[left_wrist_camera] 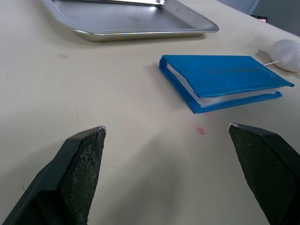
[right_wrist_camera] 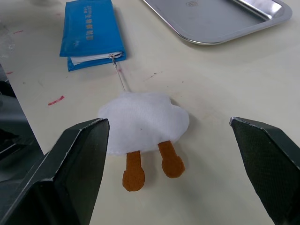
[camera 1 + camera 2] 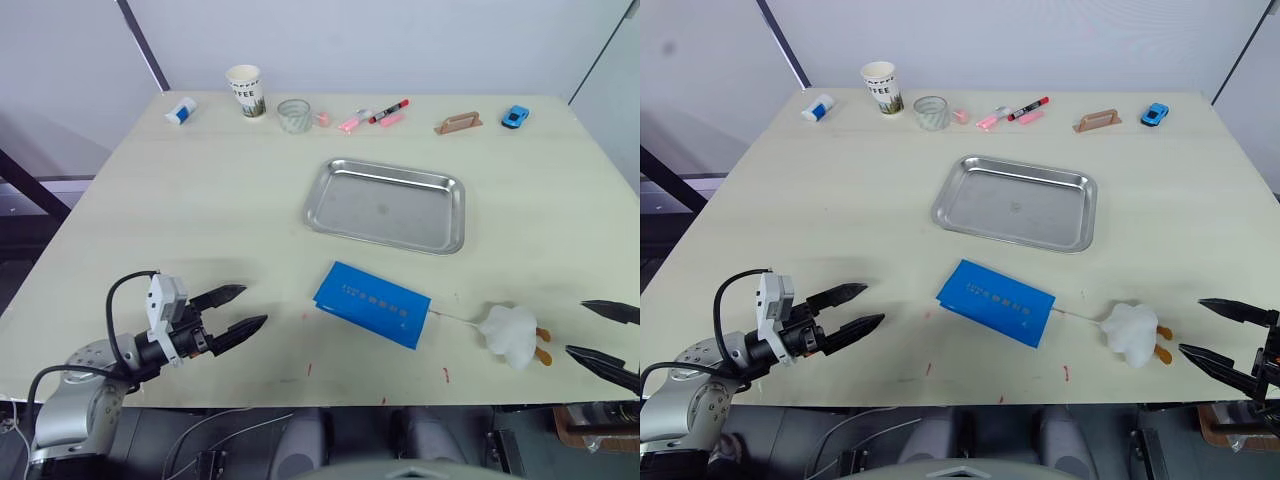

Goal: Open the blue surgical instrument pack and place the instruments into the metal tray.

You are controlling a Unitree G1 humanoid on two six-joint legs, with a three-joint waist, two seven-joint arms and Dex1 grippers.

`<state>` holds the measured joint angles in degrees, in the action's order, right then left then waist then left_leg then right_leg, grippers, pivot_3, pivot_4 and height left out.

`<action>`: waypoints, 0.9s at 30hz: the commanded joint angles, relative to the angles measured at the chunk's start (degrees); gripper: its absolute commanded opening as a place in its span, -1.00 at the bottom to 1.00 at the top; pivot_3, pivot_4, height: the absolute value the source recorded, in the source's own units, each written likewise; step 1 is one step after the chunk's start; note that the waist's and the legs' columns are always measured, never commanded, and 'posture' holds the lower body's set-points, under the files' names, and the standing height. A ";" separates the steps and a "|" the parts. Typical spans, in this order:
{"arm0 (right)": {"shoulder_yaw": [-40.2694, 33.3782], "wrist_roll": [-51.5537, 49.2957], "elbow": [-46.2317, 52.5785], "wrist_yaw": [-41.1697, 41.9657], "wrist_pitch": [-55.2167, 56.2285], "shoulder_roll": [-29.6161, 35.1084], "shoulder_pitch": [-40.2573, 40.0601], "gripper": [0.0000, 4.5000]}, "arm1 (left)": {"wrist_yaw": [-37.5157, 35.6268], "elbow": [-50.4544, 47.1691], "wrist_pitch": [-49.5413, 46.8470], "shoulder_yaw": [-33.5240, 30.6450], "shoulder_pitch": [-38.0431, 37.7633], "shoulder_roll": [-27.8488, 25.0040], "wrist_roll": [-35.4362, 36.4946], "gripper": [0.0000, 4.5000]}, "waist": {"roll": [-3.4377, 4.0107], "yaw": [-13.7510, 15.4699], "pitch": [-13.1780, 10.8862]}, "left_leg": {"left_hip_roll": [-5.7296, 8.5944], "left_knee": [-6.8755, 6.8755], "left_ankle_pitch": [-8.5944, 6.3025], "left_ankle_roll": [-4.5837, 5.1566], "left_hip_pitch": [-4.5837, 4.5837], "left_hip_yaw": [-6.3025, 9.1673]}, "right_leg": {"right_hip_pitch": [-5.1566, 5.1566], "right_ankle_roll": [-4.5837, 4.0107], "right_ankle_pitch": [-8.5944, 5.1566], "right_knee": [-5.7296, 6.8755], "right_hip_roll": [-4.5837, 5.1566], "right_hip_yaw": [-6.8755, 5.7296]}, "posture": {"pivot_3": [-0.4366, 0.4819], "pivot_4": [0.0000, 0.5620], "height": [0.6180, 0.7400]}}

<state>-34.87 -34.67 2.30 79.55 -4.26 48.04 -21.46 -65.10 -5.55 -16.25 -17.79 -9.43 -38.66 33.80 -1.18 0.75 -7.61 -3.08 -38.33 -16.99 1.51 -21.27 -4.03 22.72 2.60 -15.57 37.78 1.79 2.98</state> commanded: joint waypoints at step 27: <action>26.95 -2.94 47.03 -48.61 -36.68 -2.43 4.04 -0.81 | -16.39 16.78 -2.99 23.08 37.69 -5.91 -11.19 -0.46 | -0.17 -0.07 0.02 | 0.33 -0.26 0.02 0.00 -0.55 0.86 | 0.07 0.00 -0.01 0.03 0.00 -0.52 | -0.05 -0.47 1.00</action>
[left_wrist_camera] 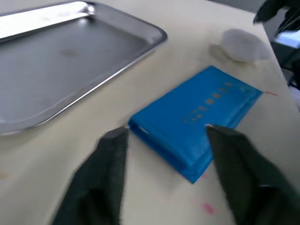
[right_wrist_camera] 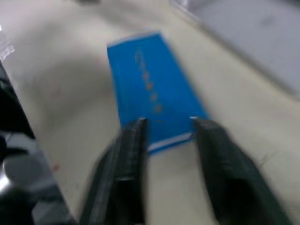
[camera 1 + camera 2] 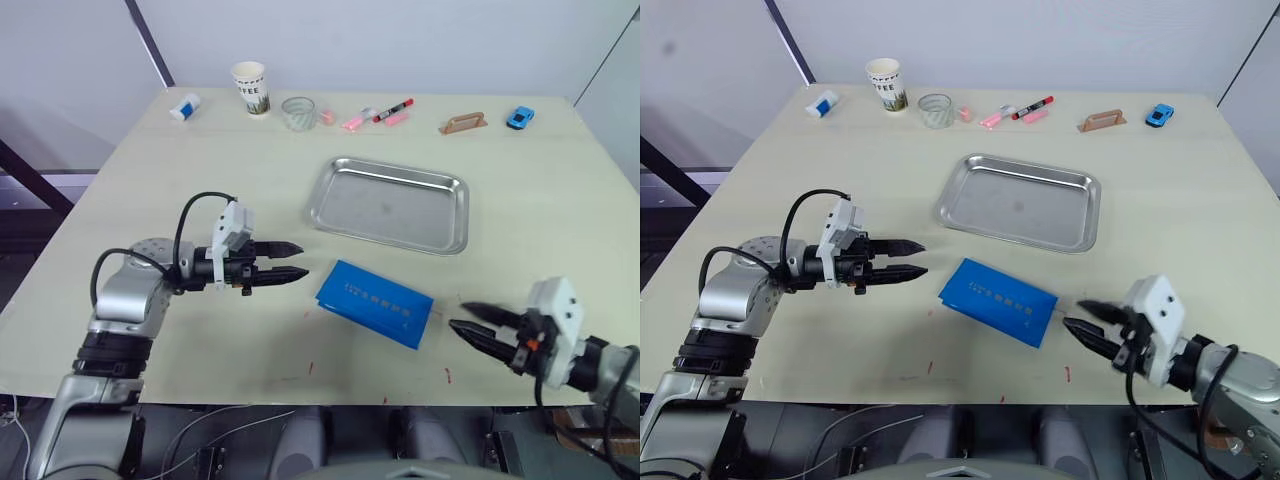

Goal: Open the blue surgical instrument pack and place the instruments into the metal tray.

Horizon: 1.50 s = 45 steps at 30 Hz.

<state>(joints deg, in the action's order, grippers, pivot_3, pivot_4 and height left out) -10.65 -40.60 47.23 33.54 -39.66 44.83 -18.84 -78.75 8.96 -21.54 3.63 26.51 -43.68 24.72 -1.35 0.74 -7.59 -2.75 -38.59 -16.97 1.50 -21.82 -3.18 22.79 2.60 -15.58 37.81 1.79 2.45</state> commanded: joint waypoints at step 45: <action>24.95 17.89 -10.43 -1.33 -9.80 -0.80 22.85 -1.00 | -7.52 15.56 14.56 8.12 7.23 11.77 -12.86 -0.97 | -0.21 -0.67 0.13 | 0.13 -0.67 0.00 0.03 -0.83 1.34 | 0.19 0.02 0.01 0.13 -0.11 -0.55 | -0.05 -0.47 1.00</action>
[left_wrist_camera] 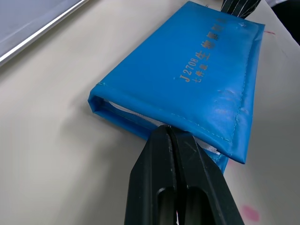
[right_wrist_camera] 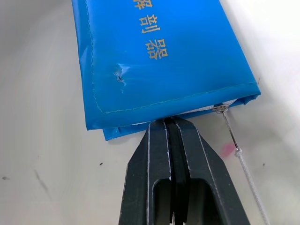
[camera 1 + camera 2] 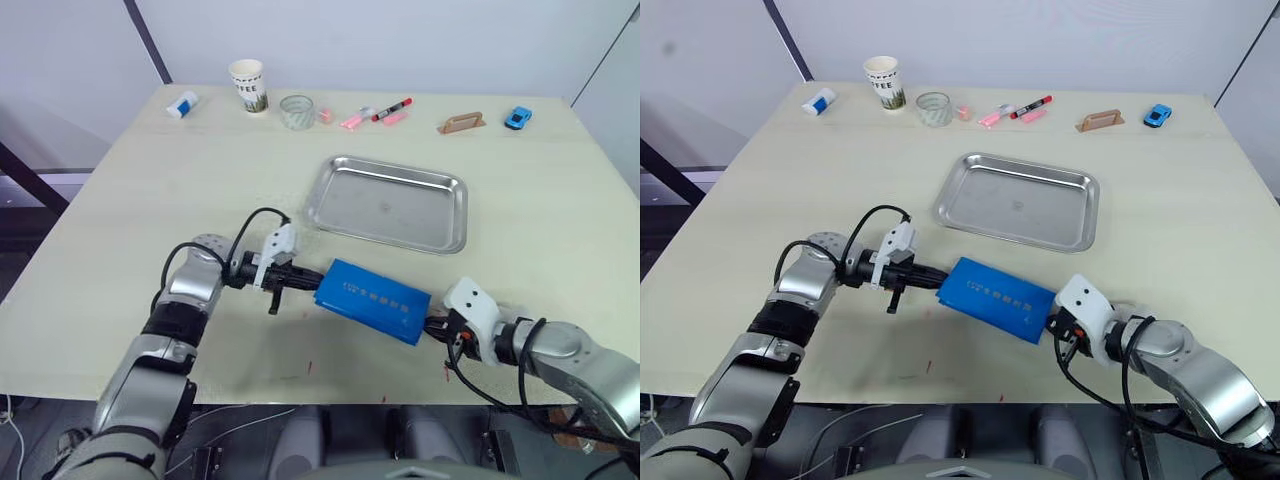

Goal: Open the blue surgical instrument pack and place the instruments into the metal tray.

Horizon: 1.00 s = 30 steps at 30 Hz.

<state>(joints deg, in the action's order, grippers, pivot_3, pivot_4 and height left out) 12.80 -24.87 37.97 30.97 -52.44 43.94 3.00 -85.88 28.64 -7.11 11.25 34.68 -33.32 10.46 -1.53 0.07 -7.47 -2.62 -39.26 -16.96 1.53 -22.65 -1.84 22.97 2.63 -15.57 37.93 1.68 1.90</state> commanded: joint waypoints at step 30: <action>0.85 10.31 -7.63 17.41 11.74 9.17 3.47 -1.00 | 7.93 -24.77 -7.76 0.37 -16.61 2.53 3.66 -0.97 | 0.08 0.97 0.06 | 0.36 -0.11 0.01 0.00 -0.03 0.59 | -0.37 0.04 -0.03 -0.05 0.37 -0.48 | -0.05 -0.47 1.00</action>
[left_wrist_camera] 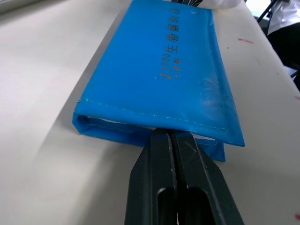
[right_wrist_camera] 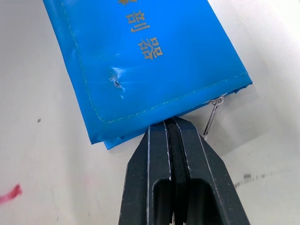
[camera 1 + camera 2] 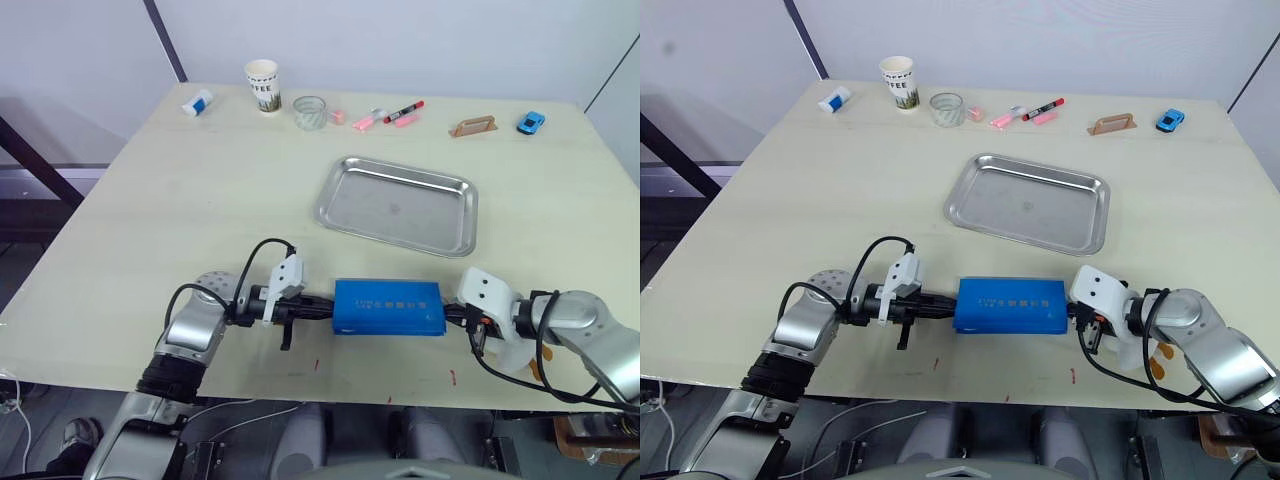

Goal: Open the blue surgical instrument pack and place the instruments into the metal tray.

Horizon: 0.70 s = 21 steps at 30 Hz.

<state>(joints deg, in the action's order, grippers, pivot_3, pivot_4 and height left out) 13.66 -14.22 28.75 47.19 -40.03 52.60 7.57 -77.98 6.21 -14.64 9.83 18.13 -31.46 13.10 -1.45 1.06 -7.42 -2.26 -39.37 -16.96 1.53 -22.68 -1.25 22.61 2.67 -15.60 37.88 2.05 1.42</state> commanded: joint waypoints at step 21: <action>-3.17 -0.38 2.67 -0.18 -2.64 -0.77 -3.70 -1.00 | 3.65 2.18 3.86 2.11 1.81 1.90 -0.53 -0.97 | 0.03 0.11 0.02 | 0.03 -0.02 0.01 0.00 0.01 0.08 | -0.09 0.01 -0.01 -0.01 0.00 -0.05 | -0.05 -0.47 1.00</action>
<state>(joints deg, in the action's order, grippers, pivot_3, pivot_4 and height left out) 10.57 -14.27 30.77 46.79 -42.27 52.03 4.19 -75.08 8.17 -11.35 11.34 19.41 -30.34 12.52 -1.42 1.17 -7.40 -2.23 -39.40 -16.95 1.53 -22.67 -1.16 22.51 2.68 -15.61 37.88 2.05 1.36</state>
